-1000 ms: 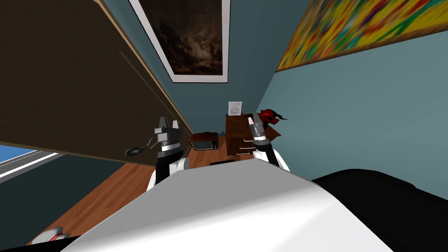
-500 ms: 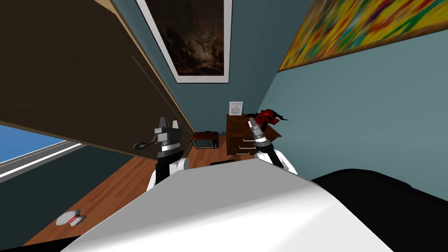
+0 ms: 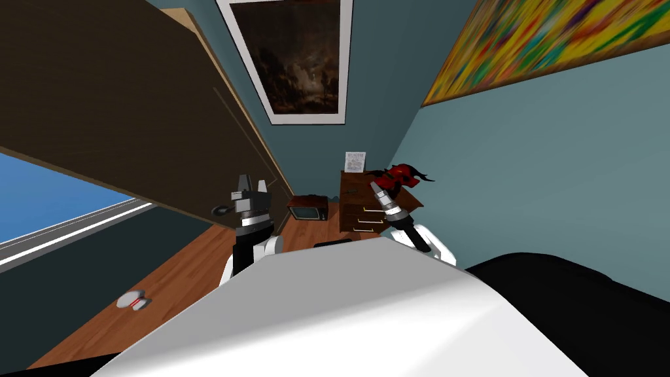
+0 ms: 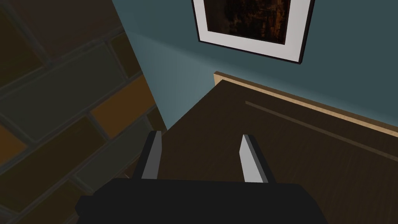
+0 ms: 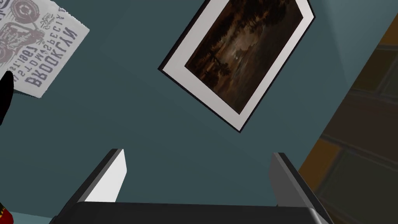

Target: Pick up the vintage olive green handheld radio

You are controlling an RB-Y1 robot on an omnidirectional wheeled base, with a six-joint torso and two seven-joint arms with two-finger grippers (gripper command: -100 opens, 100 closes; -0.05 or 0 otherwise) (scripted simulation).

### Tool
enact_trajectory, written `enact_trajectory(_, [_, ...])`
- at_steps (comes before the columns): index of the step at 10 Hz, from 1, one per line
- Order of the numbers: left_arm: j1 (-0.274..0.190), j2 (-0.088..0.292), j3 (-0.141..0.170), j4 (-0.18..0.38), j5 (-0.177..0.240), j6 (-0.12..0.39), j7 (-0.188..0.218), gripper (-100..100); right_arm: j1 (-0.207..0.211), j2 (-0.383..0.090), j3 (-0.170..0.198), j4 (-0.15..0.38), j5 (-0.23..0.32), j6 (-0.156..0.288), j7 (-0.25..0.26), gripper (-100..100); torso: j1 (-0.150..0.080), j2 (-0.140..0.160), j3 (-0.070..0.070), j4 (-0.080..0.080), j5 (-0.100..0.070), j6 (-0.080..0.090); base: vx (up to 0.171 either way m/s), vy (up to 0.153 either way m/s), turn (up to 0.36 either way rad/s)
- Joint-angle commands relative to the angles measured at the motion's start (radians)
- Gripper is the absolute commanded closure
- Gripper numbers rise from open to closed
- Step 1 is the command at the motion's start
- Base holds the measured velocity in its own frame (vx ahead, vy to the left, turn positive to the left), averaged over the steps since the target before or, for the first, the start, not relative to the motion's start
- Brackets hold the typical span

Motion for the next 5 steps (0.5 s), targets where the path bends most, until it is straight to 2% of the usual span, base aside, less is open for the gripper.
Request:
enact_trajectory(1, [0.000, 0.000, 0.000, 0.000, 0.000, 0.000, 0.000, 0, 0.031, -0.050, -0.022, 0.018, 0.019, 0.013, 0.017, -100, 0.000, 0.000, 0.000, 0.000, 0.000, 0.000, -0.035, -0.033, 0.140])
enact_trajectory(4, [0.000, 0.000, 0.000, 0.000, 0.000, 0.000, 0.000, 0, 0.055, -0.132, -0.041, 0.042, 0.036, 0.021, 0.030, -100, 0.000, 0.000, 0.000, 0.000, 0.000, -0.001, -0.049, -0.034, 0.115])
enact_trajectory(5, [0.000, 0.000, 0.000, 0.000, 0.000, 0.000, 0.000, 0, 0.081, -0.164, -0.060, 0.067, 0.055, 0.028, 0.043, -100, 0.000, 0.000, 0.000, 0.000, 0.000, 0.000, -0.052, -0.027, 0.131])
